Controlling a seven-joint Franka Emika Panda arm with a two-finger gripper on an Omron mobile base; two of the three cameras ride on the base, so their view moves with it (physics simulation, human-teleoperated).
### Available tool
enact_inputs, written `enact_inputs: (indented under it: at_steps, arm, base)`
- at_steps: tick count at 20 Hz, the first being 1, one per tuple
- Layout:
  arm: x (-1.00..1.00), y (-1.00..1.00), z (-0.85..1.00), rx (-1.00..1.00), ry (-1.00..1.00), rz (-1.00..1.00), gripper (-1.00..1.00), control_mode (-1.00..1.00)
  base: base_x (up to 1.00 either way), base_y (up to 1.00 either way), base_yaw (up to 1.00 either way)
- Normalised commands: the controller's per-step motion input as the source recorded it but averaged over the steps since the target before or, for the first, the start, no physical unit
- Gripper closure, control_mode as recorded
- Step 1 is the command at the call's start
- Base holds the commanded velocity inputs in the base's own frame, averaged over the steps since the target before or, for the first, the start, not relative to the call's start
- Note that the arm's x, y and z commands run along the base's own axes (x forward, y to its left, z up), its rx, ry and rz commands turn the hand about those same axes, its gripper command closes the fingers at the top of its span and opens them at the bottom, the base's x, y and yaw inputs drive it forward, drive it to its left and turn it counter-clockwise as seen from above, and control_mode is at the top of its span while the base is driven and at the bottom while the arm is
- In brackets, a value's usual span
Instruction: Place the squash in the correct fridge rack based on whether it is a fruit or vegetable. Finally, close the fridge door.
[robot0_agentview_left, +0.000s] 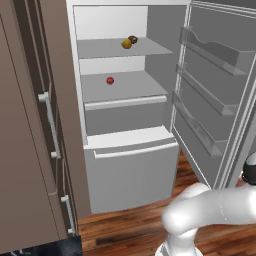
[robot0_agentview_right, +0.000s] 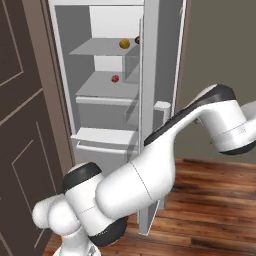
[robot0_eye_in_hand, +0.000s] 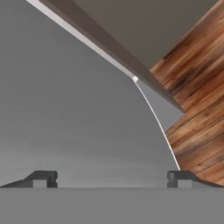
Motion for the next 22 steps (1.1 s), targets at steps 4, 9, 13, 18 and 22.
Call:
enact_inputs:
  at_steps: [4, 9, 13, 18, 22]
  arm:
    - [0.52, -0.21, -0.24, 0.18, -0.01, 0.12, -1.0, -1.0]
    - [0.49, -0.14, -0.34, 0.17, -0.03, 0.08, -1.0, -1.0]
    - [0.55, -0.03, -0.42, 0.16, -0.02, 0.02, -1.0, -1.0]
    - [0.53, 0.03, -0.36, 0.08, -0.01, 0.05, -1.0, -1.0]
    - [0.6, 0.06, -0.34, 0.05, 0.0, 0.09, -1.0, -1.0]
  base:
    - [0.0, 0.0, 0.0]
    - [0.0, 0.0, 0.0]
    - [0.0, 0.0, 0.0]
    - [0.0, 0.0, 0.0]
    - [0.0, 0.0, 0.0]
